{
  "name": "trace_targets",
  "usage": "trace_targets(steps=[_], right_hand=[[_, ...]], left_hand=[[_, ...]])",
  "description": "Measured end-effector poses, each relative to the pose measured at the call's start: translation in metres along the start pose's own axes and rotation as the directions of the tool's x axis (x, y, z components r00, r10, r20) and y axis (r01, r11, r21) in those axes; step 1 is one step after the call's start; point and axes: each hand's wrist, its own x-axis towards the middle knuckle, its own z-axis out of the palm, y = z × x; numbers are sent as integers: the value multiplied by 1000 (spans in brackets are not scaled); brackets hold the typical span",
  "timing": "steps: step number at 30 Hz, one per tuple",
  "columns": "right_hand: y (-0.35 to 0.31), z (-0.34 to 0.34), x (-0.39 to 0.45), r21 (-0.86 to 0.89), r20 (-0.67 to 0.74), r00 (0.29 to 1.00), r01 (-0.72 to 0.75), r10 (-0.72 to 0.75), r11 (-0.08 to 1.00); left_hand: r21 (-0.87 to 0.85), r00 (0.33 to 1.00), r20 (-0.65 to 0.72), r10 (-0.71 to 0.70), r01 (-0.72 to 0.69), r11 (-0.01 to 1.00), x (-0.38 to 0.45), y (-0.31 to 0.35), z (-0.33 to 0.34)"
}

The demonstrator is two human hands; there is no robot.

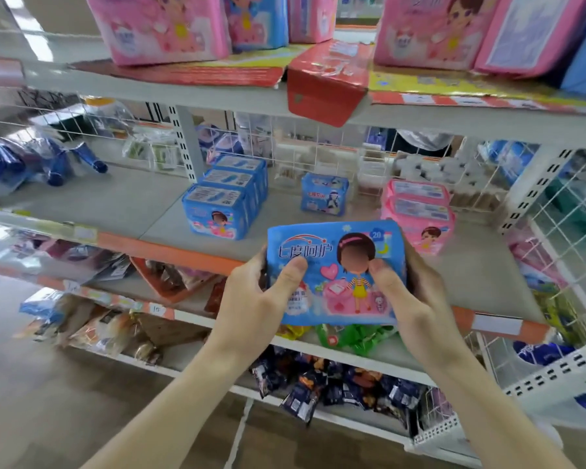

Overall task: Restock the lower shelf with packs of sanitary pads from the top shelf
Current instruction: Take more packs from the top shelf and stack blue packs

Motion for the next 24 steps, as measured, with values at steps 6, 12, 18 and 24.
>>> trace_targets(steps=[6, 12, 18, 24], right_hand=[[4, 58, 3, -62, 39, 997, -69, 71, 996], [13, 102, 2, -136, 99, 975, -185, 199, 973], [21, 130, -7, -81, -29, 979, -203, 201, 976], [28, 124, 4, -17, -152, 975, -169, 165, 985]], left_hand=[[-25, 1000, 10, 12, -12, 1000, 6, -16, -61], [-73, 999, 16, -40, 41, 996, 10, -30, -114], [-96, 991, 95, -96, 105, 990, 10, -45, -135], [-62, 968, 200, -149, 165, 984, 12, -60, -150]])
